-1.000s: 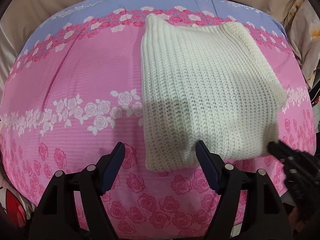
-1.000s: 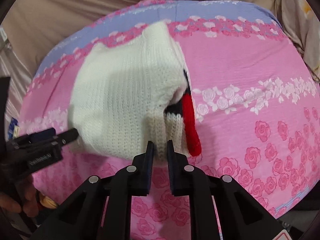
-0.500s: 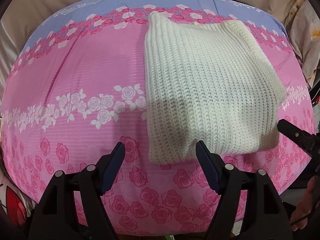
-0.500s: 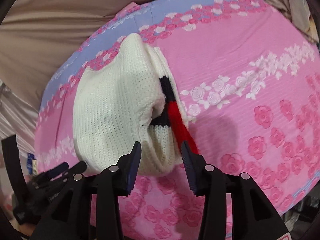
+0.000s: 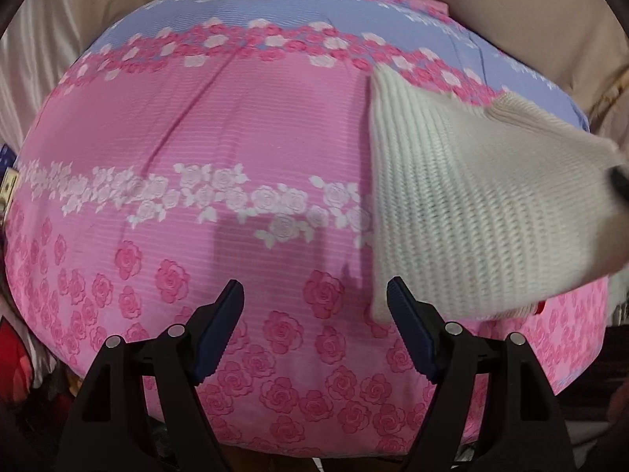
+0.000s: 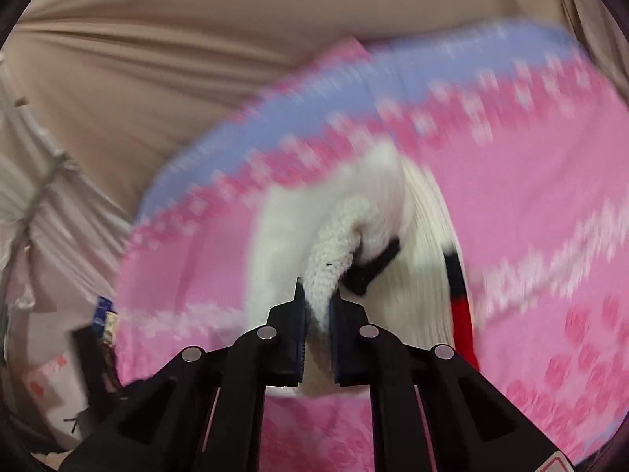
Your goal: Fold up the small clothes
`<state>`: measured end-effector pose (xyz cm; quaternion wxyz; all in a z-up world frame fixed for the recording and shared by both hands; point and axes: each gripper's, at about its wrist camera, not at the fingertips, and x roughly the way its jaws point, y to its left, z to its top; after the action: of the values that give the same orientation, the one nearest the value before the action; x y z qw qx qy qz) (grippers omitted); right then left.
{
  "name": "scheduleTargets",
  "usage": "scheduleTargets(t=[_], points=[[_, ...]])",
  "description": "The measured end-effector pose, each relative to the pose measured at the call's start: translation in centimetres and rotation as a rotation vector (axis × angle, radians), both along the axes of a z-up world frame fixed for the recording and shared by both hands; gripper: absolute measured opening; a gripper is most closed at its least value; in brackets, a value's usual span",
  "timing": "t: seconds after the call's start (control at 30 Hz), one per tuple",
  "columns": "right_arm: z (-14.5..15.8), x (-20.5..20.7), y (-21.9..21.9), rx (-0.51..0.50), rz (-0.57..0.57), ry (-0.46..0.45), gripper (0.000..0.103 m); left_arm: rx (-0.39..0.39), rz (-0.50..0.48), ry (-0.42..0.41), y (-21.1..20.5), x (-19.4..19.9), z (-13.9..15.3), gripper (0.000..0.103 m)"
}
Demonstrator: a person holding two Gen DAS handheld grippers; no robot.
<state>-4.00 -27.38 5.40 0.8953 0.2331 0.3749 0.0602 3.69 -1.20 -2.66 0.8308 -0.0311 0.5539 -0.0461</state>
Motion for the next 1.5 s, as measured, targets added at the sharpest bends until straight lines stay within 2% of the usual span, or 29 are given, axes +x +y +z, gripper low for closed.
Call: scheduleTargets(t=[0.07, 0.13, 0.17, 0.2, 0.23, 0.3, 0.4, 0.47, 0.53, 0.57, 0.6, 0.7, 0.77, 0.8, 0.83, 0.93, 1.0, 1.07, 1.13, 1.17, 1.23, 1.27, 1.33, 1.43, 1.47, 1.5], points=[[0.2, -0.6, -0.4, -0.026, -0.019, -0.015, 0.008, -0.008, 0.012, -0.011, 0.5, 0.0, 0.5, 0.073], [-4.8, -0.1, -2.1, -0.081, -0.061, 0.128, 0.008, -0.007, 0.008, -0.015, 0.4, 0.3, 0.6, 0.073], [-8.9, 0.5, -3.1, -0.097, -0.08, 0.252, 0.008, -0.006, 0.005, -0.012, 0.3, 0.4, 0.5, 0.073], [-12.8, 0.7, -4.1, -0.086, -0.098, 0.381, 0.008, -0.007, 0.0, -0.006, 0.0, 0.5, 0.4, 0.073], [-15.1, 0.2, -4.9, -0.022, -0.116, 0.418, 0.008, -0.004, -0.008, 0.001, -0.3, 0.6, 0.2, 0.073], [-14.5, -0.6, -4.8, 0.02, -0.133, 0.388, 0.009, 0.01, -0.041, 0.006, -1.3, 0.6, 0.2, 0.073], [-12.3, -0.7, -4.0, -0.01, -0.113, 0.354, 0.016, 0.026, -0.082, 0.006, -2.8, 0.6, -0.1, 0.073], [-11.1, -0.8, -3.8, -0.038, -0.115, 0.331, 0.017, 0.024, -0.097, 0.019, -3.7, 0.7, -0.4, 0.073], [-9.9, -0.7, -4.3, -0.069, -0.131, 0.299, 0.025, 0.023, -0.127, 0.012, -4.8, 0.8, -0.2, 0.073], [-9.6, -0.3, -4.7, -0.08, -0.14, 0.29, 0.035, 0.024, -0.141, 0.003, -5.3, 0.8, -0.1, 0.073], [-9.4, 0.2, -5.3, -0.079, -0.144, 0.278, 0.04, 0.025, -0.15, -0.001, -5.6, 0.9, 0.0, 0.073], [-9.7, 1.9, -6.5, -0.059, -0.131, 0.271, 0.042, 0.022, -0.159, 0.003, -6.7, 1.4, 0.1, 0.073], [-10.2, 3.5, -5.9, -0.095, -0.12, 0.288, 0.043, 0.024, -0.163, -0.001, -7.3, 1.7, 0.2, 0.073], [-10.3, 4.1, -5.7, -0.117, -0.095, 0.293, 0.025, 0.028, -0.166, -0.006, -7.5, 1.8, 0.4, 0.073], [-9.5, 4.2, -5.3, -0.118, -0.07, 0.27, 0.019, 0.032, -0.165, -0.009, -7.6, 1.9, 0.5, 0.073], [-4.7, 2.5, -4.8, -0.07, -0.045, 0.07, 0.018, 0.022, -0.152, -0.029, -7.4, 2.1, 1.4, 0.073], [-4.0, 1.8, -5.2, -0.082, -0.065, 0.038, 0.018, 0.019, -0.134, -0.033, -6.9, 2.3, 1.4, 0.073], [-7.0, 2.6, -5.7, -0.121, -0.074, 0.13, 0.018, 0.018, -0.119, -0.019, -6.5, 2.6, 1.0, 0.073], [-13.4, 4.1, -6.4, -0.186, -0.076, 0.334, 0.019, 0.008, -0.109, 0.011, -6.6, 2.8, 0.3, 0.073], [-14.0, 3.8, -6.9, -0.131, -0.079, 0.317, 0.02, 0.006, -0.11, 0.023, -6.7, 2.9, 0.0, 0.073], [-12.9, 3.4, -7.3, -0.07, -0.106, 0.306, 0.021, 0.004, -0.125, 0.028, -6.9, 2.8, 0.0, 0.073], [-11.9, 3.0, -7.3, -0.049, -0.125, 0.292, 0.025, 0.004, -0.136, 0.023, -7.2, 2.7, 0.0, 0.073], [-10.8, 2.2, -7.2, -0.05, -0.142, 0.274, 0.031, 0.004, -0.145, 0.027, -7.5, 2.8, -0.3, 0.073], [-10.8, 1.1, -7.4, -0.045, -0.172, 0.282, 0.052, -0.014, -0.151, 0.06, -8.2, 3.0, -0.9, 0.073], [-11.1, 0.9, -7.4, -0.039, -0.181, 0.287, 0.062, -0.027, -0.157, 0.072, -8.6, 3.2, -1.1, 0.075], [-11.7, 0.6, -7.6, -0.029, -0.193, 0.305, 0.065, -0.037, -0.16, 0.08, -8.9, 3.3, -1.3, 0.079]])
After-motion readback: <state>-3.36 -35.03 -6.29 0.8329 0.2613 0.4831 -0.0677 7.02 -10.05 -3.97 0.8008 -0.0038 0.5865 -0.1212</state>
